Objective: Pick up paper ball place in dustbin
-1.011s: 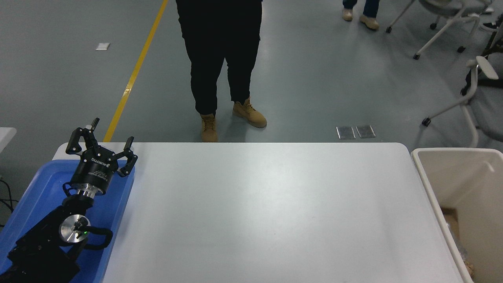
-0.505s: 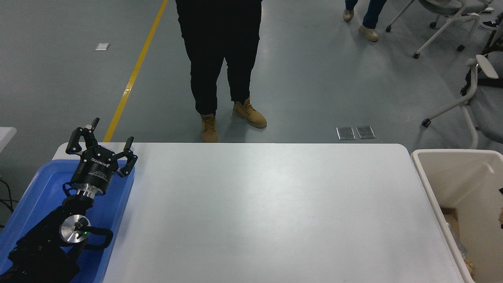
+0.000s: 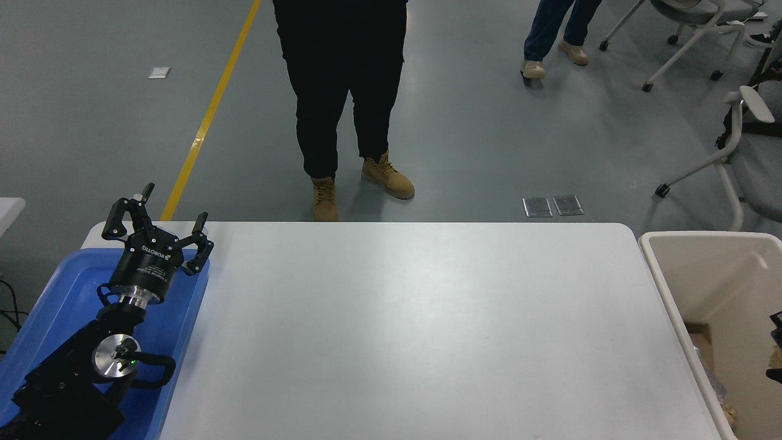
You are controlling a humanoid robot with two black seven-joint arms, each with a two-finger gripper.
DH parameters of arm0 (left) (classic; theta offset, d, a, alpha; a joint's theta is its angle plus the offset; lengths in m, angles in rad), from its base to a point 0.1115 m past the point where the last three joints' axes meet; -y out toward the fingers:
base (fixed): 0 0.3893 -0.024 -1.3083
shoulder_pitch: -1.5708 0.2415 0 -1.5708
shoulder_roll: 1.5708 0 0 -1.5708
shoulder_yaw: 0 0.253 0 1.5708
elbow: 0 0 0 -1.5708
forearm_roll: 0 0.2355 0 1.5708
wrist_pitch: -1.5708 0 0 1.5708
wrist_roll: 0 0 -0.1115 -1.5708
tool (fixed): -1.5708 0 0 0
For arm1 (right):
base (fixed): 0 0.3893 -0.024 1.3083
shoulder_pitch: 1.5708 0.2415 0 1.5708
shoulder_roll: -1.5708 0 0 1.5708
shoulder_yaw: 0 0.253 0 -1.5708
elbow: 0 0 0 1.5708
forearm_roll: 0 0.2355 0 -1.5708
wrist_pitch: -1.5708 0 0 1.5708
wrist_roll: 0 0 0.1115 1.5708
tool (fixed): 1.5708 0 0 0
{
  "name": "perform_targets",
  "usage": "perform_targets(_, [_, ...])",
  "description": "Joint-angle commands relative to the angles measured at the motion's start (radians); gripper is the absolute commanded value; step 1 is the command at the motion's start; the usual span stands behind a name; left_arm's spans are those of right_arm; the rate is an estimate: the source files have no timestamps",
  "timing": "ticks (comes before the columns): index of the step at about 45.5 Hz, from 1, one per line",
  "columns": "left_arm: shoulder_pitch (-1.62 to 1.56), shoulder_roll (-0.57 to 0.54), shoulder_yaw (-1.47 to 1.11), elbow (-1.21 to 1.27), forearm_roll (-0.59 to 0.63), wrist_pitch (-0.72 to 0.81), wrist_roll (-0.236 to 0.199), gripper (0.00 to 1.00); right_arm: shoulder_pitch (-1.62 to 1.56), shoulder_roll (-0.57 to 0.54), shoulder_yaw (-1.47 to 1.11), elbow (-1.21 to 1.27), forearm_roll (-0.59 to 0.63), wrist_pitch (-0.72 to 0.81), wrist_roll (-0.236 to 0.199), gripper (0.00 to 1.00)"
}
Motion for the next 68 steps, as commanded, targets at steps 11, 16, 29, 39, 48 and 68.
perform_targets(11, [0.000, 0.000, 0.000, 0.000, 0.000, -0.001, 0.000, 0.98, 0.091, -0.020, -0.035, 0.024, -0.006, 0.007, 0.000, 1.00])
perform_targets(16, [0.000, 0.000, 0.000, 0.000, 0.000, -0.001, 0.000, 0.98, 0.187, -0.058, -0.149, 0.099, -0.010, 0.010, 0.001, 1.00])
perform_targets(29, [0.000, 0.000, 0.001, 0.000, 0.000, -0.001, 0.000, 0.98, 0.543, -0.106, -0.462, 0.312, -0.010, 0.013, 0.004, 1.00])
perform_targets(39, [0.000, 0.000, 0.000, 0.001, 0.000, -0.001, 0.000, 0.98, 0.668, -0.074, -0.494, 0.323, -0.014, 0.013, 0.009, 1.00])
perform_targets(48, [0.000, 0.000, 0.001, 0.000, 0.000, -0.001, 0.001, 0.98, 0.763, -0.043, -0.495, 0.398, -0.016, 0.013, 0.009, 1.00])
perform_targets(68, [0.000, 0.000, 0.001, 0.000, 0.000, 0.001, 0.001, 0.98, 1.065, -0.049, -0.568, 0.776, -0.020, 0.052, 0.007, 1.00])
